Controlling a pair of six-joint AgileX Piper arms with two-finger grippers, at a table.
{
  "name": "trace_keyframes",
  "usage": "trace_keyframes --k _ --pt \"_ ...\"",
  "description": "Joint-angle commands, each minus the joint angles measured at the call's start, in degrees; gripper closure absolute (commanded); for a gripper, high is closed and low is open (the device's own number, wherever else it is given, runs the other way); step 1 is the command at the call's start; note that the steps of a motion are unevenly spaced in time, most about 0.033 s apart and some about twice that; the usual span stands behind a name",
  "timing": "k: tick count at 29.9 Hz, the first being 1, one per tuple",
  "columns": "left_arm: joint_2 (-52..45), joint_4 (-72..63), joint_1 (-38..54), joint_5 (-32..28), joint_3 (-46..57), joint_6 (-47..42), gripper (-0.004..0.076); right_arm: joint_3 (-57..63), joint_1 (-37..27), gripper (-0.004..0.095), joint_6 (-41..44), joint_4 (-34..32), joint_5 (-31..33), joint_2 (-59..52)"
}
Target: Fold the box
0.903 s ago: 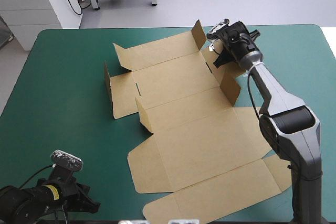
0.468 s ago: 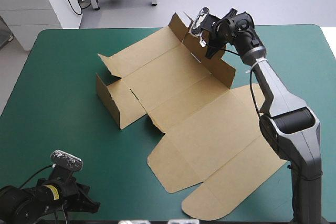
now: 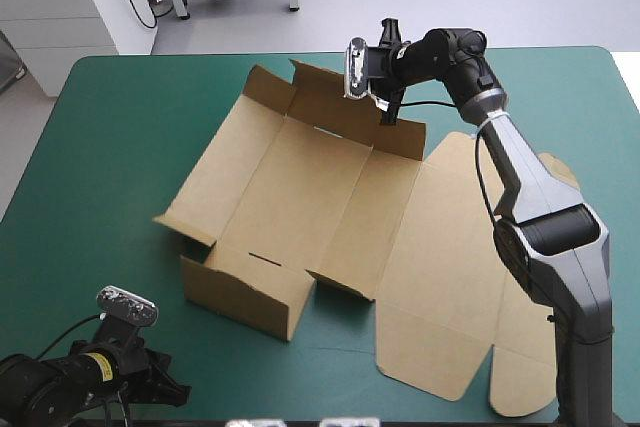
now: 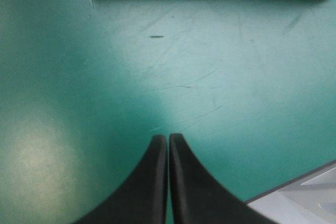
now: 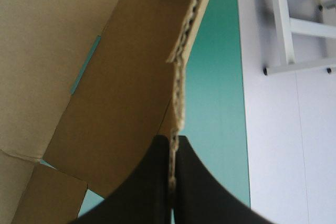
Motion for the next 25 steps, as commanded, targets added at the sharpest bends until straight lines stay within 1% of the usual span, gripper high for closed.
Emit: trace_keyframes --k 1,5,10,12,17,22,25 --pt "0.2 -0.9 -0.1 -1.9 -1.3 -0.2 0.0731 -2.0 0.0 0.0929 -8.8 6.2 0.3 -3.8" --pt "0.2 -0.9 -0.1 -1.9 -1.3 -0.2 0.0731 -2.0 0.0 0.0929 -14.3 11.4 0.2 -3.8" --pt "0.2 -0.7 -0.1 -1.9 -1.3 -0.5 0.0731 -2.0 0.1 0.0929 -18.9 19.5 0.2 -3.8" --pt "0.2 -0.7 -0.1 -1.9 -1.3 -0.5 0.0731 -2.0 0.6 0.0929 -20.5 21.8 0.3 -3.8" --pt "0.2 -0.7 -0.1 -1.9 -1.3 -0.4 0.0731 -2.0 3.3 0.0929 -22.2 21.9 -0.1 -3.6" --pt "0.2 -0.7 -0.1 -1.9 -1.3 -0.4 0.0731 -2.0 5.7 0.0929 -22.2 21.8 -4.6 -3.2" --pt "0.2 -0.7 -0.1 -1.9 -1.3 -0.4 0.0731 -2.0 6.8 0.0929 -21.6 21.8 -5.7 -3.0"
